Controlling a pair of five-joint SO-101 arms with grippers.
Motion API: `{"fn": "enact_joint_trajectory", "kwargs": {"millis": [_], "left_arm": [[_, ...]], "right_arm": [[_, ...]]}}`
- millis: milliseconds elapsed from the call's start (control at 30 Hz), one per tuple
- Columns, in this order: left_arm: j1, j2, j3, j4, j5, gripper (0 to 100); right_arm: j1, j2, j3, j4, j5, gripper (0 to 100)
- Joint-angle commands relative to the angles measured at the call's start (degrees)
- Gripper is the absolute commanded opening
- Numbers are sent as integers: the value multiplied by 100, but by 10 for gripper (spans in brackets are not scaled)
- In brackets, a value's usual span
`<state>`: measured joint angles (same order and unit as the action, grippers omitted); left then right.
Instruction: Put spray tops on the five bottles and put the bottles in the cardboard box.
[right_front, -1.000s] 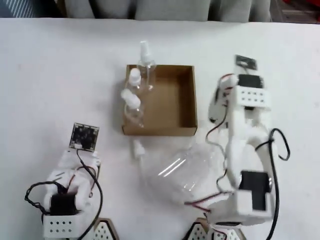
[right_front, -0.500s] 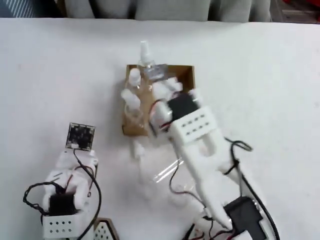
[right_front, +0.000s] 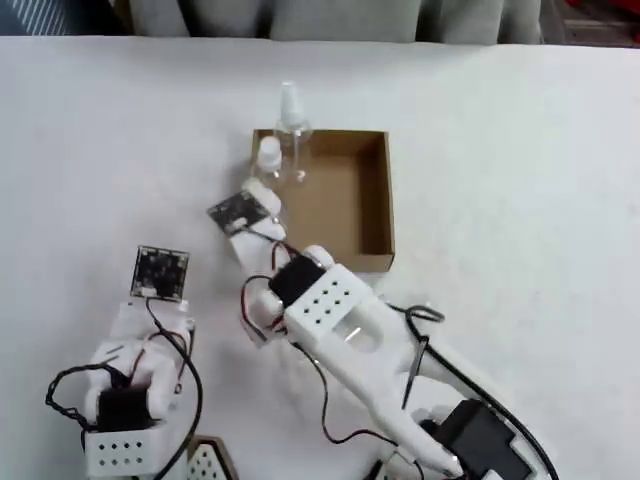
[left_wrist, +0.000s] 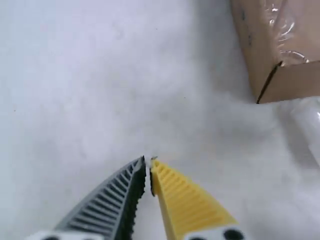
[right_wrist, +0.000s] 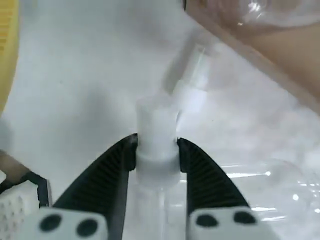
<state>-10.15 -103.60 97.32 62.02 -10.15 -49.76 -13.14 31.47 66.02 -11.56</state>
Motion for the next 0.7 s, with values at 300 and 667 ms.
{"fn": "enact_joint_trajectory", "kwargs": {"millis": [300, 667], "left_arm": [[-22, -75, -35, 9, -53, 21], [-31, -75, -35, 26, -53, 21]], "right_arm": [[84, -356, 44, -136, -202, 231], [2765, -2114, 70, 778, 396, 26]]}}
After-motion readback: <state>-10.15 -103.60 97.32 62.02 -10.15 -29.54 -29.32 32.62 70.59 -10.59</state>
